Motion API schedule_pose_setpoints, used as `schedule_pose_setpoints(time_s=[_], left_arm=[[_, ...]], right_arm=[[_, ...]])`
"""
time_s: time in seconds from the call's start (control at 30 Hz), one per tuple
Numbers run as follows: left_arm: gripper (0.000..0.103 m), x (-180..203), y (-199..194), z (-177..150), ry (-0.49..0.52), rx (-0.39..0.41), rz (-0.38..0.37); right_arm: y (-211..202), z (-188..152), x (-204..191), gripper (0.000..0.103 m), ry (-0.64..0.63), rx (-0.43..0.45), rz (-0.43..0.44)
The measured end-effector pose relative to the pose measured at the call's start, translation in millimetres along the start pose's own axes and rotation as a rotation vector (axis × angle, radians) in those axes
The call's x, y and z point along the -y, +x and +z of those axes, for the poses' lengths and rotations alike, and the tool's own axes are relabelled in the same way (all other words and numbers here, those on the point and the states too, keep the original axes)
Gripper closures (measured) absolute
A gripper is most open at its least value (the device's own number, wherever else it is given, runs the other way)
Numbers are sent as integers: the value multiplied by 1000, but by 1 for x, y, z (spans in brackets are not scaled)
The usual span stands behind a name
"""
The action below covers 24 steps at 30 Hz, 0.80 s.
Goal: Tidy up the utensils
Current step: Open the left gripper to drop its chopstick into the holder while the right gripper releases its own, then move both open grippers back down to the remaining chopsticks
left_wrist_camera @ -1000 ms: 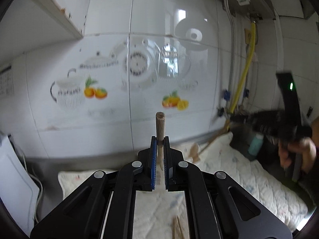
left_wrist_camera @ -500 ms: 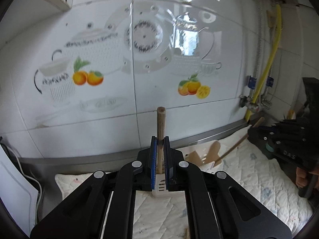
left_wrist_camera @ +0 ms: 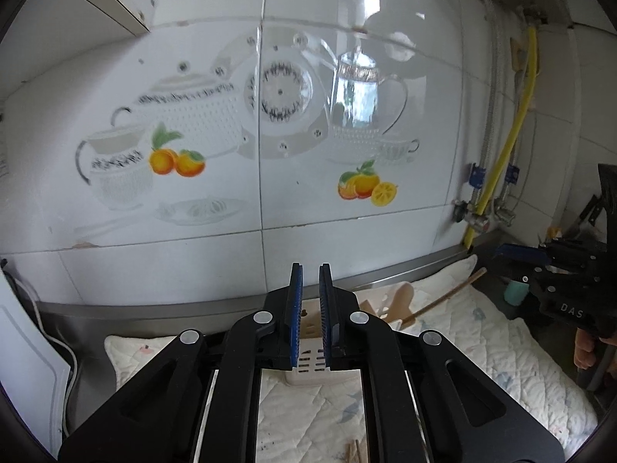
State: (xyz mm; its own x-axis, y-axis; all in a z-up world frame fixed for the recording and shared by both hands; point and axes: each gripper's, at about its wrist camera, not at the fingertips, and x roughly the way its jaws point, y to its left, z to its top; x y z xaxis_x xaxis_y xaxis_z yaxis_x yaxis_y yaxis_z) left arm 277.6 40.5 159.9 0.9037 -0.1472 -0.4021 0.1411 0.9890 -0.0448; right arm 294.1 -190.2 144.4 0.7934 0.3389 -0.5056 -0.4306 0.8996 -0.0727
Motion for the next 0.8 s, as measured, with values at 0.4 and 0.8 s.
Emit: schedule_pose_setpoints(time_s=[0.4,0.8], left_arm=[[67,11,-94,-84,-17,11,-31],[45,28,-119,-205,29,-138,-51]], right_arm=[[-81,-110,-12,76,69,-8,52],[-85,-258,-20,76,140,-186,16]])
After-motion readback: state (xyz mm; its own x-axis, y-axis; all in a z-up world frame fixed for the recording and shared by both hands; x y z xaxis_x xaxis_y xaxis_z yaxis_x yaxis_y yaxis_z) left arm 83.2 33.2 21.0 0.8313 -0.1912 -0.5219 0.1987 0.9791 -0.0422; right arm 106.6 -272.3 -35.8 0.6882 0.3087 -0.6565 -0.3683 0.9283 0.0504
